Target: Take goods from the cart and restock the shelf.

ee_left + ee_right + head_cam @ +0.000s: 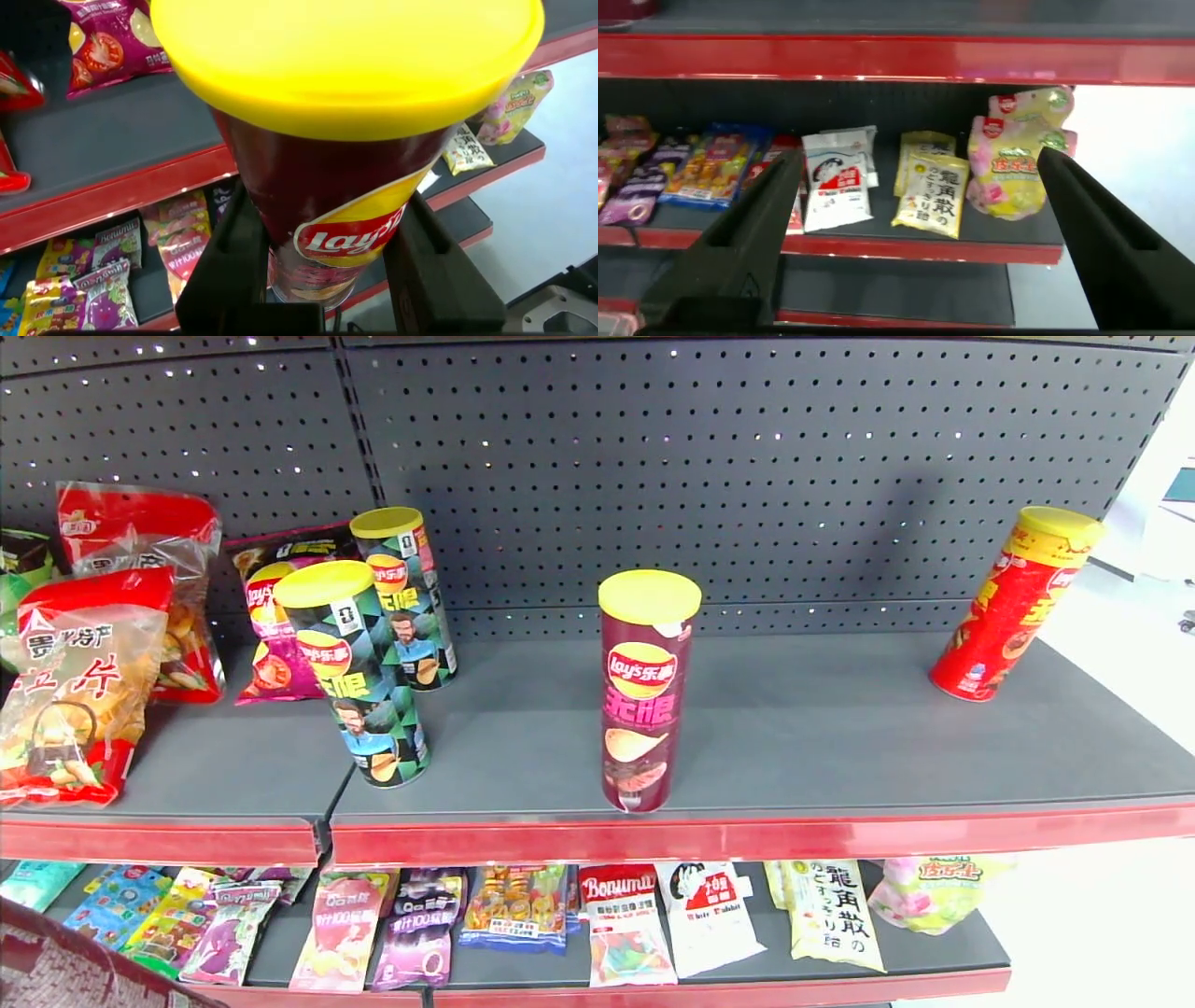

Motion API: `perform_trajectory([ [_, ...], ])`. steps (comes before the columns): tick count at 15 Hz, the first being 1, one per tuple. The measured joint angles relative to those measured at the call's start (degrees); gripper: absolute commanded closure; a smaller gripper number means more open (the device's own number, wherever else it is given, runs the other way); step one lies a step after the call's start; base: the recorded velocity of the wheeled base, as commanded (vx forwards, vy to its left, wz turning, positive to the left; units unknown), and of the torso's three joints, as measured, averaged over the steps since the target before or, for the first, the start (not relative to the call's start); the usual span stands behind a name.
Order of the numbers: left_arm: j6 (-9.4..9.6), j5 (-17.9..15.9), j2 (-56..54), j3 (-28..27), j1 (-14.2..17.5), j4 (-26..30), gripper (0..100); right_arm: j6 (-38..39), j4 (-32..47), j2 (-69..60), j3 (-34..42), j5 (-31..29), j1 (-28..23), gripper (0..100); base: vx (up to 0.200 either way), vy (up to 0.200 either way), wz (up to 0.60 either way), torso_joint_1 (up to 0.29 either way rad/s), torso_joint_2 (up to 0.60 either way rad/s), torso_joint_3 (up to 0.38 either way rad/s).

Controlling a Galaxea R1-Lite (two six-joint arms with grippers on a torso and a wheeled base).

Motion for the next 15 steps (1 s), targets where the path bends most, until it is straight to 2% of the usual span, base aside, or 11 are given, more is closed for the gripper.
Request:
perform_trajectory([
  [8,0.0,0.09,-0.55,-0.02,0.0,0.07,100,0.07,-0.11,-4.01,0.13,-2.0,-0.91,0,0.0,0.0,0.0,0.0,0.0,0.0],
  [15,0.0,0.11,-0.71,-0.06,0.02,0.0,100,-0.04,-0.11,-4.19,0.13,-1.97,-0.91,0,0.0,0.0,-0.6,0.004,0.0,0.002],
])
